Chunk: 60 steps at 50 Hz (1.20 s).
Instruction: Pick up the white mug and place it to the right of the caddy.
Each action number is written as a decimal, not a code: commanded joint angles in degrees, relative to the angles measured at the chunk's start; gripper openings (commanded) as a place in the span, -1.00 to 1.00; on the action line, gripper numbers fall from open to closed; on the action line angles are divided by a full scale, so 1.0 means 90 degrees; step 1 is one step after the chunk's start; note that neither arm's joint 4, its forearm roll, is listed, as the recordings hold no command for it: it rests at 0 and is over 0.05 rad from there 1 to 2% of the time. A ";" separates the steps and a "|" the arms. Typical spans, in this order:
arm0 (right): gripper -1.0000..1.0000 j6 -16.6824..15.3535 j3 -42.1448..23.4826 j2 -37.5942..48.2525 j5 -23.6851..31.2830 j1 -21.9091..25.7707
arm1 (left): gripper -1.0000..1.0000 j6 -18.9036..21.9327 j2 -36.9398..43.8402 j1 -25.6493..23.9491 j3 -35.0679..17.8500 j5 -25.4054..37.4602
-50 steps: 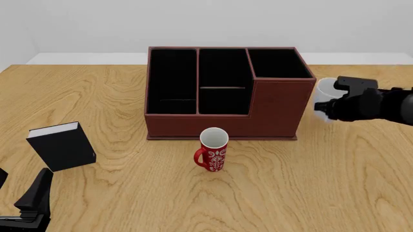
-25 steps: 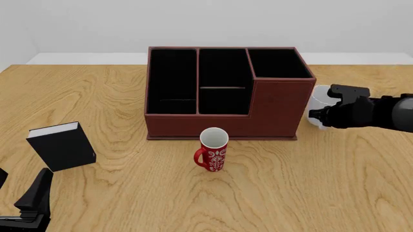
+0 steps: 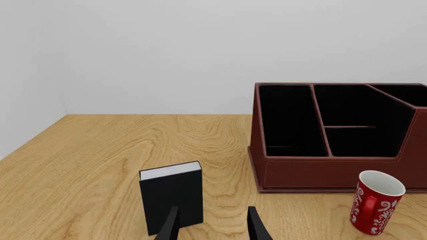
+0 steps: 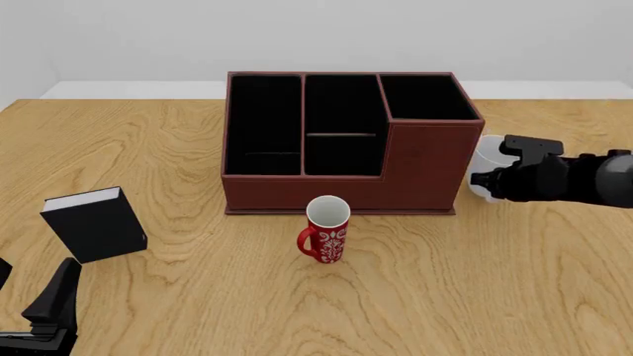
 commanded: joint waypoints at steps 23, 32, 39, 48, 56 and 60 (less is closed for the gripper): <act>-1.00 0.0136 -0.0037 0.0337 -0.0082 -0.0093 | 1.00 0.0000 0.0000 0.0000 0.0000 0.0000; -1.00 0.0154 -0.0088 0.0358 -0.0059 -0.0086 | 1.00 0.0000 0.0000 0.0000 0.0000 0.0000; -1.00 0.0152 -0.0070 0.0369 -0.0077 -0.0096 | 1.00 0.0000 0.0000 0.0000 0.0000 0.0000; 1.00 0.0145 -0.0069 0.0405 -0.0101 -0.0108 | 1.00 0.0000 0.0000 0.0000 0.0000 0.0000; 1.00 0.0161 -0.0029 0.0398 -0.0127 -0.0112 | 1.00 0.0000 0.0000 0.0000 0.0000 0.0000; 1.00 0.0156 -0.0030 0.0410 -0.0137 -0.0115 | 1.00 0.0000 0.0000 0.0000 0.0000 0.0000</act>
